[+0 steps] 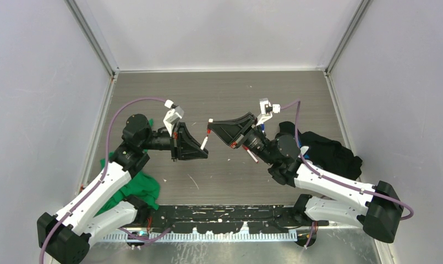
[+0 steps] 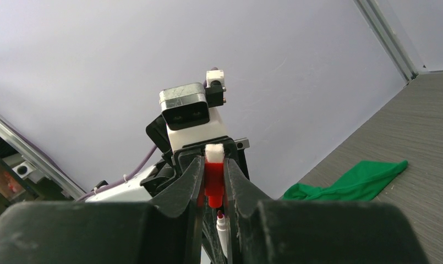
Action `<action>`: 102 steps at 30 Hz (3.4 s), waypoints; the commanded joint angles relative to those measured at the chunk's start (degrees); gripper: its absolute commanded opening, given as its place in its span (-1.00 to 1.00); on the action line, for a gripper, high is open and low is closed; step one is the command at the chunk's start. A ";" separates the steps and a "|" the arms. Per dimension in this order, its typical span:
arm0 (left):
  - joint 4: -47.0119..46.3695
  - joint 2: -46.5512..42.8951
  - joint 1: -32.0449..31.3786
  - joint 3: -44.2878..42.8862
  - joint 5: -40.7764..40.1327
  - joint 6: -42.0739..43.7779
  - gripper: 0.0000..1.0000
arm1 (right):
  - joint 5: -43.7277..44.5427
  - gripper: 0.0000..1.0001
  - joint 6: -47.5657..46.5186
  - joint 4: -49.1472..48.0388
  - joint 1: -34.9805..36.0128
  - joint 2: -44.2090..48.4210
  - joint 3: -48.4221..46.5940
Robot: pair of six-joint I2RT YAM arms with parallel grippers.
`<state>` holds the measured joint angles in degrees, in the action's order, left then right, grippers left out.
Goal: Insert the pens into the pen caps
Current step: Insert the pen cap onto the pen.
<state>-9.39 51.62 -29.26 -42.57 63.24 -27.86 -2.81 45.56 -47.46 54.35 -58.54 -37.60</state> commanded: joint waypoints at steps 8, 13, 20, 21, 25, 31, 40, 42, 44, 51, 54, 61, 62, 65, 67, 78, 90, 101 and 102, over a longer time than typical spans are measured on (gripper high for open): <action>-0.37 -1.46 -0.28 -1.88 -0.45 1.31 -1.00 | -0.08 -0.98 -1.68 -0.19 0.41 0.52 -1.94; -0.21 -1.44 -0.28 -1.91 -0.54 1.40 -1.00 | -0.18 -0.98 -1.48 -0.17 0.39 0.94 -1.69; 0.03 -1.29 -0.29 -1.95 -0.72 1.49 -0.99 | -0.78 -0.98 -1.39 -0.26 0.47 0.98 -1.67; 0.07 -1.29 -0.28 -1.94 -0.75 1.49 -1.00 | -0.87 -0.98 -1.30 -0.34 0.46 1.01 -1.67; 0.16 -1.29 -0.28 -1.99 -0.95 1.62 -0.99 | -1.21 -0.98 -1.18 -0.53 0.49 1.21 -1.56; 0.42 -1.20 -0.28 -1.99 -1.19 1.67 -0.99 | -1.89 -0.98 -1.04 -0.69 0.48 1.25 -1.50; 0.42 -2.05 -0.28 -1.82 -2.20 1.82 -1.00 | -3.17 -0.98 -2.13 -0.03 0.84 1.04 -0.89; 0.42 -2.22 -0.28 -1.82 -2.33 1.80 -1.00 | -3.50 -0.98 -2.38 0.21 0.93 0.84 -0.54; 0.42 -2.64 -0.28 -1.75 -2.65 1.83 -1.00 | -3.64 -0.98 -2.78 0.55 1.10 0.72 -0.11; -1.88 -3.07 -0.23 -1.18 -4.09 0.22 -0.99 | -2.74 -0.98 -5.60 0.19 3.17 0.95 2.00; -3.18 -2.65 -0.11 -1.14 -4.09 -0.79 -1.00 | -1.32 -0.98 -6.85 -1.48 4.89 0.33 3.10; -5.59 -3.14 0.22 -0.26 -4.07 -2.18 -0.99 | 6.81 -0.98 -10.00 -4.85 11.24 -2.69 5.66; -5.76 -3.18 0.29 -0.24 -4.09 -2.20 -1.00 | 7.38 -0.98 -9.91 -5.70 11.56 -3.11 6.10; -5.88 -3.48 0.42 -0.07 -4.39 -2.36 -1.00 | 8.10 -0.98 -9.79 -6.64 11.99 -3.78 6.66; -5.98 -3.77 0.59 0.11 -4.72 -2.44 -1.00 | 8.19 -0.98 -9.84 -6.21 12.05 -3.44 6.90; -5.96 -5.71 3.01 1.25 -8.96 -2.87 -0.99 | 5.77 -0.98 -6.02 1.31 13.46 -3.52 6.21; -10.01 -4.91 4.48 1.71 -7.65 -6.24 -0.99 | 3.44 -0.98 -5.88 -2.57 17.49 -3.25 12.96; -10.09 -5.02 4.91 1.34 -5.81 -5.46 -0.99 | -2.45 -0.98 -6.24 0.64 19.65 -6.60 11.30; -10.24 -5.30 4.89 1.34 -5.69 -5.45 -0.99 | -3.07 -0.98 -6.13 1.99 19.66 -6.44 11.47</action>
<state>-7.40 47.22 -26.48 -38.04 67.88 -32.62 12.80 38.02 -60.60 68.99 -62.30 -27.94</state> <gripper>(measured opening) 0.077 0.205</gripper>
